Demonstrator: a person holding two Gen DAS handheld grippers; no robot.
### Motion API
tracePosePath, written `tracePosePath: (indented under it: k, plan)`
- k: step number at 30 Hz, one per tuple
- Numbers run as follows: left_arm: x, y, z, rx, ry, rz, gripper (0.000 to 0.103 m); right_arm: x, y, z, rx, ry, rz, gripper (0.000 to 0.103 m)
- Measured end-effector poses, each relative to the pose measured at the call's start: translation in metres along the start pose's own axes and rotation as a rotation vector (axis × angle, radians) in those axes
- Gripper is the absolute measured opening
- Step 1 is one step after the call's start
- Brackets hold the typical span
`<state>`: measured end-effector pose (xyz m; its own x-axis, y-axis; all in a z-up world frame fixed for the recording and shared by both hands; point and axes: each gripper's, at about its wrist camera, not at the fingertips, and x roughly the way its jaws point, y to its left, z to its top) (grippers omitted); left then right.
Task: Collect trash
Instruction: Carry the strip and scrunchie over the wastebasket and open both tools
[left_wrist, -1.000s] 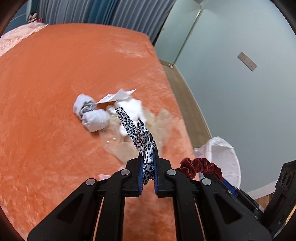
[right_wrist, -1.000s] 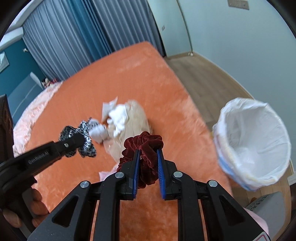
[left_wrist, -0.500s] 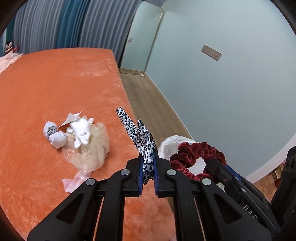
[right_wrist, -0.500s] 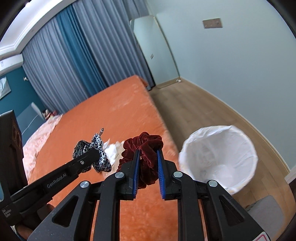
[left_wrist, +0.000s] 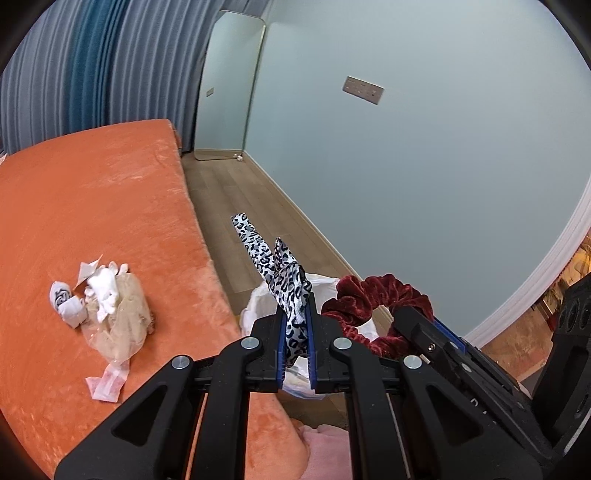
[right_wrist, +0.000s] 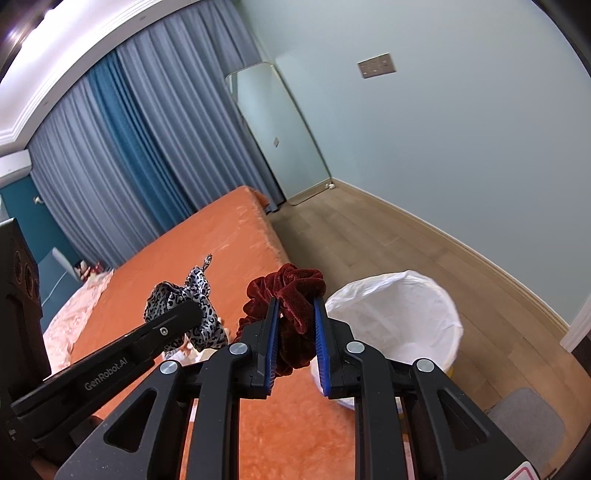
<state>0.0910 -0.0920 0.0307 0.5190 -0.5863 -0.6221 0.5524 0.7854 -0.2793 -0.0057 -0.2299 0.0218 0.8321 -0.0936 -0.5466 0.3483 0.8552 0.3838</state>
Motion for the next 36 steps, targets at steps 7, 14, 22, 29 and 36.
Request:
tracePosePath:
  k: [7, 14, 22, 29, 36]
  plan:
    - [0.008, -0.031, 0.004, 0.055, 0.008, -0.023, 0.008, -0.009, -0.024, 0.008, 0.040, -0.027, -0.022, 0.017]
    - [0.016, -0.048, 0.007, 0.082, 0.018, -0.042, 0.009, -0.012, -0.042, 0.009, 0.070, -0.038, -0.042, 0.017]
    - [0.024, -0.060, 0.010, 0.111, 0.022, -0.062, 0.009, -0.011, -0.050, 0.010, 0.080, -0.041, -0.059, 0.017]
    - [0.033, -0.065, 0.013, 0.122, 0.031, -0.075, 0.009, -0.007, -0.052, 0.011, 0.074, -0.038, -0.065, 0.017]
    - [0.050, -0.065, 0.015, 0.128, 0.051, -0.083, 0.009, 0.003, -0.053, 0.016, 0.066, -0.030, -0.074, 0.017]
